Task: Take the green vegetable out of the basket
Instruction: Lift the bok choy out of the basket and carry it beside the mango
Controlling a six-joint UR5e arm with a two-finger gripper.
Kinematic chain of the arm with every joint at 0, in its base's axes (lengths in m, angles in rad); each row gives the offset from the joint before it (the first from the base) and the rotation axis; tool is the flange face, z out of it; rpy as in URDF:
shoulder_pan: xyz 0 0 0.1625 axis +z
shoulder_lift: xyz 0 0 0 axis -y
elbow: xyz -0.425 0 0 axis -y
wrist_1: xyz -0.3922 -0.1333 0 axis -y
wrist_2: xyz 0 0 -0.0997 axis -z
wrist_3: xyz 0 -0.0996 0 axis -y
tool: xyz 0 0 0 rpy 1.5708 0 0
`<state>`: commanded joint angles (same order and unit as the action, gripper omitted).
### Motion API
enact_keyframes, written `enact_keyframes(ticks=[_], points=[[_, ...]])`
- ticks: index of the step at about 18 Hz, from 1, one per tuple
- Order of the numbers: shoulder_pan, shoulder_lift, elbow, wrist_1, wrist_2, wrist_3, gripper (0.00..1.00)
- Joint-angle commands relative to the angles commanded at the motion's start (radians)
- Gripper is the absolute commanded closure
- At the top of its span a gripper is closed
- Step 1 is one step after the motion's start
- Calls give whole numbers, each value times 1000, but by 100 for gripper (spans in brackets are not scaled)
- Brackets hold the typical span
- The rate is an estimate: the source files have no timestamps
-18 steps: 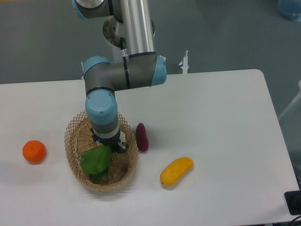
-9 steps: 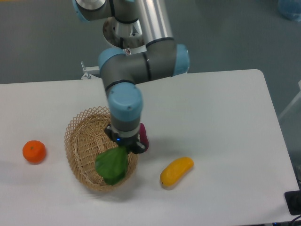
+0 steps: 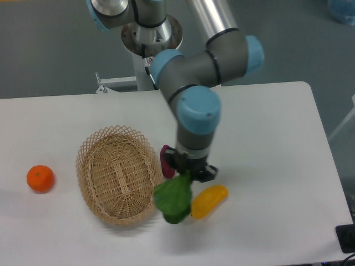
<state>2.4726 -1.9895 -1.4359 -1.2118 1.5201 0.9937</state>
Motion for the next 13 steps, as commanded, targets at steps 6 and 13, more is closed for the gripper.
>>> enact_keyframes(ticks=[6,13], points=[[91,-60,72,2,43,178,78],[147,-94,86,9,60,272,76]])
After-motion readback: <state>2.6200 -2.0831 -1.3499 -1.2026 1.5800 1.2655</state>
